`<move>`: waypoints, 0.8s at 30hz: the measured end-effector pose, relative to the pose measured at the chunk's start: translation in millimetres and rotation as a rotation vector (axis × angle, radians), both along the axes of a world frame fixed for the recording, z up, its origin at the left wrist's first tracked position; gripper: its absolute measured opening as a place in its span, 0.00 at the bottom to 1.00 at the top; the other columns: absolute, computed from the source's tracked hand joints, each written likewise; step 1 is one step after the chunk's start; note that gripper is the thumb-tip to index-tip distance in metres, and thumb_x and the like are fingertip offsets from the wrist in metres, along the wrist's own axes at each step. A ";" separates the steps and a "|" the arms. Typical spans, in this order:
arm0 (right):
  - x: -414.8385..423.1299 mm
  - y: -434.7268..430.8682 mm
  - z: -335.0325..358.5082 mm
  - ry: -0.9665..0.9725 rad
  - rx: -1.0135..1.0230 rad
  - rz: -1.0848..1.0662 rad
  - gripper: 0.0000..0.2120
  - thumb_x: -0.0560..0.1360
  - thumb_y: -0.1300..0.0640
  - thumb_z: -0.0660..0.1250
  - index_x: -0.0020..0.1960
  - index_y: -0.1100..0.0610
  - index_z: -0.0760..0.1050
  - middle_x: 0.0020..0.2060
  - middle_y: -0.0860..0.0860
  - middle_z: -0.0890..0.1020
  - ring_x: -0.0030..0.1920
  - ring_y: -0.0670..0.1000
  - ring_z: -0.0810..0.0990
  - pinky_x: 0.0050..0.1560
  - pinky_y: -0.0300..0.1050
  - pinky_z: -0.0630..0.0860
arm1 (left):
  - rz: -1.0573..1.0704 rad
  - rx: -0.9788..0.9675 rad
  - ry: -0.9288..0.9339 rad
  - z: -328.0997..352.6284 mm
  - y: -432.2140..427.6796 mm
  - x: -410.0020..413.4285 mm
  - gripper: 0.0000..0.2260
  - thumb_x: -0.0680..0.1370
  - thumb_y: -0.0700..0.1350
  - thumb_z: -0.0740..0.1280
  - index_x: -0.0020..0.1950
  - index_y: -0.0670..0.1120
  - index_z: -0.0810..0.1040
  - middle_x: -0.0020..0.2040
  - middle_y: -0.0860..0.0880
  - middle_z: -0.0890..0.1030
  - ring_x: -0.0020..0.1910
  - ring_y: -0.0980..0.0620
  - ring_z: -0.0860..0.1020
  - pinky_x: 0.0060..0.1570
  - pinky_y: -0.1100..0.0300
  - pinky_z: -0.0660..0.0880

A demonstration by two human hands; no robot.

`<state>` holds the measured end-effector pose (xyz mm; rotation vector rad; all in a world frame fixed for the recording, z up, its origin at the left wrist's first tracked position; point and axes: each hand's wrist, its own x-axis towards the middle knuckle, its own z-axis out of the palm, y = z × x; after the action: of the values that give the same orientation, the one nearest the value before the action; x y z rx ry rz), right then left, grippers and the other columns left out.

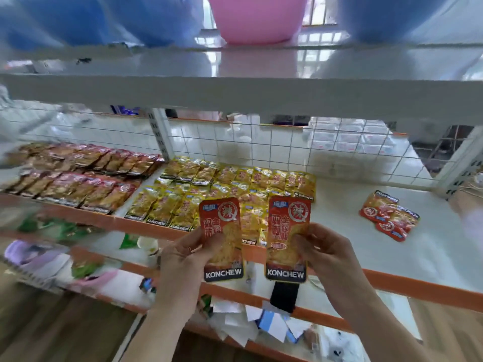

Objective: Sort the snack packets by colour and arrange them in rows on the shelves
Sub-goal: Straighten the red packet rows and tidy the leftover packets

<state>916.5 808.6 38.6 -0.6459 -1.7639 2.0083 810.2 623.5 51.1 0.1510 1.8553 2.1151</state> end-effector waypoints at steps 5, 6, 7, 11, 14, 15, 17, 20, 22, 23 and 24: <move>-39.0 -89.1 11.7 -0.003 0.096 0.043 0.13 0.76 0.68 0.68 0.43 0.52 0.85 0.40 0.53 0.85 0.43 0.57 0.82 0.47 0.57 0.78 | 0.105 0.032 0.030 10.7 -92.2 -20.5 0.09 0.66 0.44 0.73 0.44 0.53 0.88 0.46 0.46 0.87 0.47 0.43 0.85 0.62 0.38 0.75; -45.5 -106.2 13.8 -0.002 0.105 0.053 0.13 0.76 0.68 0.68 0.42 0.52 0.85 0.39 0.51 0.85 0.40 0.55 0.81 0.45 0.54 0.78 | 0.120 0.036 0.042 11.8 -109.5 -24.9 0.09 0.67 0.43 0.73 0.45 0.51 0.88 0.46 0.45 0.87 0.48 0.42 0.85 0.60 0.40 0.77; -51.9 -122.0 14.4 0.004 0.117 0.062 0.13 0.76 0.67 0.68 0.42 0.52 0.85 0.38 0.51 0.85 0.39 0.55 0.81 0.45 0.55 0.78 | 0.129 0.036 0.060 11.6 -125.9 -29.8 0.08 0.69 0.41 0.73 0.46 0.48 0.88 0.46 0.46 0.87 0.49 0.42 0.85 0.58 0.45 0.79; -74.2 -179.1 17.1 0.021 0.119 0.085 0.13 0.76 0.65 0.69 0.44 0.48 0.85 0.41 0.51 0.86 0.41 0.52 0.83 0.50 0.54 0.78 | 0.125 0.027 0.129 14.1 -188.5 -47.3 0.08 0.76 0.36 0.70 0.51 0.45 0.85 0.46 0.47 0.87 0.46 0.50 0.84 0.42 0.68 0.78; -87.6 -214.8 19.5 0.022 0.122 0.089 0.11 0.76 0.65 0.69 0.43 0.51 0.85 0.42 0.51 0.87 0.44 0.51 0.84 0.52 0.51 0.79 | 0.133 0.030 0.139 14.9 -228.1 -58.1 0.07 0.75 0.36 0.71 0.49 0.45 0.86 0.46 0.45 0.87 0.46 0.47 0.84 0.47 0.60 0.81; -91.6 -226.0 20.5 0.016 0.119 0.092 0.10 0.76 0.65 0.69 0.44 0.51 0.85 0.43 0.51 0.87 0.44 0.51 0.85 0.52 0.52 0.79 | 0.137 0.032 0.141 14.5 -240.1 -61.2 0.07 0.73 0.37 0.72 0.48 0.45 0.87 0.46 0.45 0.87 0.48 0.44 0.84 0.52 0.54 0.81; -98.5 -247.1 19.8 0.007 0.144 0.098 0.10 0.76 0.63 0.70 0.45 0.49 0.85 0.43 0.49 0.87 0.44 0.51 0.85 0.52 0.52 0.79 | 0.134 0.022 0.139 15.4 -262.1 -64.6 0.09 0.71 0.40 0.73 0.49 0.47 0.88 0.48 0.44 0.87 0.50 0.41 0.85 0.57 0.43 0.79; -106.6 -272.7 19.4 0.007 0.158 0.107 0.11 0.75 0.63 0.70 0.45 0.47 0.85 0.43 0.49 0.87 0.44 0.51 0.85 0.53 0.53 0.79 | 0.131 0.014 0.117 14.8 -288.8 -71.1 0.09 0.72 0.41 0.73 0.51 0.46 0.87 0.49 0.44 0.87 0.50 0.41 0.85 0.58 0.38 0.77; -111.8 -285.2 20.5 0.019 0.110 0.110 0.11 0.75 0.66 0.70 0.42 0.52 0.85 0.40 0.50 0.87 0.39 0.47 0.84 0.45 0.43 0.80 | 0.139 0.013 0.104 13.6 -301.6 -77.7 0.10 0.72 0.42 0.72 0.53 0.46 0.86 0.49 0.45 0.87 0.50 0.42 0.85 0.58 0.40 0.78; -114.7 -290.7 21.9 0.016 0.089 0.112 0.10 0.75 0.66 0.70 0.43 0.53 0.84 0.38 0.50 0.86 0.37 0.46 0.84 0.39 0.37 0.79 | 0.140 0.018 0.098 13.6 -306.5 -81.2 0.10 0.73 0.42 0.72 0.53 0.46 0.86 0.49 0.45 0.87 0.50 0.42 0.85 0.57 0.41 0.78; -117.9 -294.8 22.6 0.012 0.074 0.116 0.08 0.74 0.67 0.70 0.45 0.54 0.83 0.38 0.50 0.86 0.36 0.45 0.83 0.35 0.34 0.78 | 0.143 0.023 0.092 14.0 -310.8 -85.2 0.10 0.73 0.41 0.72 0.53 0.46 0.86 0.49 0.45 0.87 0.49 0.42 0.85 0.55 0.43 0.79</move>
<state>798.6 513.7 61.2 -0.5190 -1.8985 2.0062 725.0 312.6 65.1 0.1257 1.9471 2.2612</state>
